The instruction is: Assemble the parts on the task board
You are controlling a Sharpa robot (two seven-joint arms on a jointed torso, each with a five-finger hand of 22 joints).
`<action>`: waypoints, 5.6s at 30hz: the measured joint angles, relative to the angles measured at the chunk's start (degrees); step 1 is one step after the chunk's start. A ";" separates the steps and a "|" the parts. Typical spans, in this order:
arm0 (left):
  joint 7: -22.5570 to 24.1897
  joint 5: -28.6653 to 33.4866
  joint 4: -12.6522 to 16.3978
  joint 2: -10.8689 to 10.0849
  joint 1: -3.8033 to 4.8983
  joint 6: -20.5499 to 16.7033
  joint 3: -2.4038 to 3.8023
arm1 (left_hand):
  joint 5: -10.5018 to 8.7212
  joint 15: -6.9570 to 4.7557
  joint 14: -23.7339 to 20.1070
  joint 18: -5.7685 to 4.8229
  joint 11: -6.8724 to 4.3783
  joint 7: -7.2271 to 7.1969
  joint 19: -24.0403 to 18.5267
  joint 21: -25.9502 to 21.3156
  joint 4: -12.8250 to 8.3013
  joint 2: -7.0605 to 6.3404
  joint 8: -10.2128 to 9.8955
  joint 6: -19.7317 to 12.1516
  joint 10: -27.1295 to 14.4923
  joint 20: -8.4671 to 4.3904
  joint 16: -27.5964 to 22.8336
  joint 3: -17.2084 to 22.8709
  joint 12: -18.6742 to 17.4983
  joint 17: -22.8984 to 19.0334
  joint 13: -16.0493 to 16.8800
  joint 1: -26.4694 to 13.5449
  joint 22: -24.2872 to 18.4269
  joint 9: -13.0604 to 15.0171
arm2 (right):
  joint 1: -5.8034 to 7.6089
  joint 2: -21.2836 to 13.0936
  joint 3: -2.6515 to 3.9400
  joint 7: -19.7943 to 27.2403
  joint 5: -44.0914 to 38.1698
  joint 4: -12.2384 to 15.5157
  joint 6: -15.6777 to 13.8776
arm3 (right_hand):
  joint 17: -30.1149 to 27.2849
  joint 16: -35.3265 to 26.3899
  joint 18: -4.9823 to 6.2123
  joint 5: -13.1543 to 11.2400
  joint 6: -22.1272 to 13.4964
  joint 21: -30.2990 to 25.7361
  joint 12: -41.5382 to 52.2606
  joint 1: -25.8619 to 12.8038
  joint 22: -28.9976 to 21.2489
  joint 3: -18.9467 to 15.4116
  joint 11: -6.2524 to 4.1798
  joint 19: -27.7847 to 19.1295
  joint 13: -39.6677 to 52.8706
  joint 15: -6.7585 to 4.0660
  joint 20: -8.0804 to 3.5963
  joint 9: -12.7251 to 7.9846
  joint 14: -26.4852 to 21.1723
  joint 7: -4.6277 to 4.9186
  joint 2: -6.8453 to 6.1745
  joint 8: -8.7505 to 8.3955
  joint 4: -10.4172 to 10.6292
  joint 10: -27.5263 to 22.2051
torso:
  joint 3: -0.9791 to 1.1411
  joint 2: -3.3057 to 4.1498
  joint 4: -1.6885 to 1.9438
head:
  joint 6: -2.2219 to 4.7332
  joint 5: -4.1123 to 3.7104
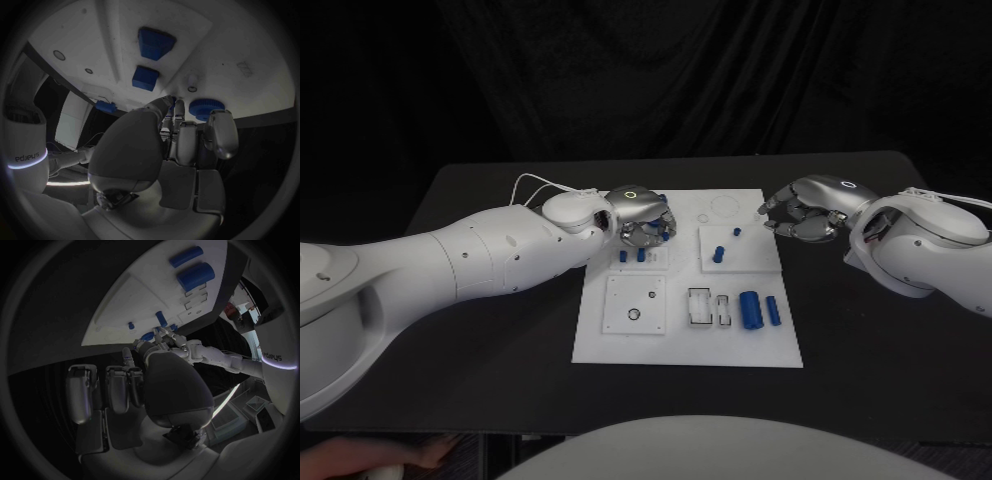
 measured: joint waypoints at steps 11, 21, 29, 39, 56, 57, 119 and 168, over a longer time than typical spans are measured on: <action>0.23 0.00 -0.03 0.10 -0.01 0.75 0.02 | 0.00 -0.62 -0.20 0.00 -0.62 0.79 0.00 0.00 -0.47 -0.02 1.22 2.82 3.05 -0.42 0.00 0.47 -1.69 -0.26 -0.49 -0.01 0.00 0.80 | 0.00 0.03 0.00 -0.01 0.00 0.00 0.06 | 0.00 0.00 0.00 0.00 0.01 -0.01 0.00 0.00 -0.01 0.00 0.00 0.00 0.00 0.00 0.00 0.00 0.00 0.02 0.00 0.00 0.00 0.00 | 0.01 -0.04 0.05 | 0.00 -0.15; 0.49 0.00 0.14 -0.41 -0.01 0.29 0.03 | 0.06 -0.88 0.06 0.00 -0.55 1.15 0.21 0.23 -0.90 0.51 1.90 5.27 5.44 -0.63 0.00 0.53 -2.94 0.08 -0.78 -0.06 0.00 1.53 | 0.00 0.02 0.00 -0.02 0.02 -0.01 0.10 | 0.00 0.00 0.00 0.00 0.38 -0.23 0.00 0.00 -0.01 0.00 0.00 0.00 0.00 0.00 0.00 0.00 0.00 0.06 0.00 0.00 0.00 0.00 | 0.05 -0.04 -0.04 | 0.00 -0.09; 0.95 -0.02 1.49 -1.82 0.09 -1.88 -0.03 | 0.99 -0.92 0.11 0.00 -0.54 1.36 0.22 0.23 -1.05 0.57 2.51 6.68 6.45 -0.63 0.00 0.55 -4.22 -0.05 -1.08 0.01 0.00 1.73 | 0.00 -0.16 0.00 -0.05 0.13 -0.01 0.17 | 0.00 0.00 0.00 0.00 0.38 -0.23 0.00 0.00 -0.01 0.00 0.00 0.00 0.00 0.00 0.00 0.00 0.00 0.06 0.00 0.00 0.00 0.00 | 0.05 -0.02 -0.04 | 0.00 0.20; 1.23 -0.03 6.73 -5.93 3.75 -4.57 -0.01 | 1.39 -0.92 0.11 0.00 -0.54 1.00 0.10 -0.39 -1.28 0.59 2.50 7.33 7.43 -0.74 -0.66 0.47 -5.83 -1.60 -1.84 -0.01 0.00 1.75 | 0.00 -0.74 0.00 -0.10 0.20 0.04 0.31 | 0.00 0.00 0.00 0.00 0.37 -0.23 0.00 0.00 -0.02 0.16 0.00 0.00 0.00 0.00 0.00 0.00 0.00 0.05 0.00 0.00 0.16 0.00 | 0.01 -0.04 0.10 | 0.00 0.66; 0.46 -0.03 12.20 -12.93 6.15 -3.47 -0.03 | 1.40 -0.90 -0.32 0.00 -0.65 1.08 0.01 -0.12 -1.44 0.89 2.43 7.40 7.73 -0.83 -0.93 0.62 -7.41 -2.26 -2.46 -0.33 0.00 1.78 | -0.01 -0.89 0.00 -0.18 0.28 0.06 0.70 | 0.00 0.00 0.00 -0.01 0.37 -0.22 0.00 0.00 -0.02 0.16 0.00 0.00 0.00 0.00 0.00 0.00 0.00 0.05 0.00 0.00 0.16 0.00 | 0.01 -0.11 0.29 | 0.00 0.92; 0.42 -0.03 12.16 -12.93 6.13 -3.39 -0.03 | 1.40 -0.90 -0.32 0.00 -0.65 1.08 0.01 -0.12 -1.44 0.89 2.43 7.40 7.73 -0.83 -0.93 0.62 -7.41 -2.23 -2.45 -0.34 0.00 1.78 | -0.03 -0.90 0.00 -0.18 0.29 0.06 0.71 | 0.00 0.00 0.00 -0.01 0.37 -0.22 0.00 0.00 -0.02 0.16 0.00 0.00 0.00 0.00 0.00 0.00 0.00 0.05 0.00 0.00 0.16 0.00 | 0.01 -0.12 0.29 | 0.00 0.94; -0.30 -0.04 7.34 -9.51 1.51 0.37 -0.02 | 1.13 -0.49 -0.72 -0.01 -0.18 1.23 0.01 -0.60 -1.59 0.79 1.99 7.29 9.46 -0.82 -1.35 0.77 -7.83 -3.28 -2.48 -0.40 0.00 2.08 | -0.34 -1.16 0.00 -0.18 0.36 0.26 0.96 | 0.00 0.00 0.00 -0.01 0.37 -0.22 0.00 0.01 -0.03 0.39 0.00 0.00 0.04 0.00 0.00 -0.04 0.00 0.05 0.00 0.00 -0.08 0.00 | 0.01 0.02 -0.04 | 0.00 0.77; -1.34 -0.04 5.58 -11.02 0.97 -1.56 -0.01 | -4.40 2.17 -2.14 0.00 3.35 -4.67 -1.24 -3.39 0.01 -1.03 -0.82 -12.27 2.85 0.27 -2.78 2.05 -19.58 -5.32 -6.60 -1.73 0.00 -3.97 | -0.35 -1.43 0.00 -0.19 0.37 0.38 1.21 | 0.00 0.00 0.00 -0.01 0.37 -0.22 -0.45 0.01 -0.03 0.71 0.00 0.00 0.02 0.00 0.00 -0.29 0.00 0.05 0.00 0.00 -0.40 0.00 | 0.01 -0.04 0.02 | 0.00 0.81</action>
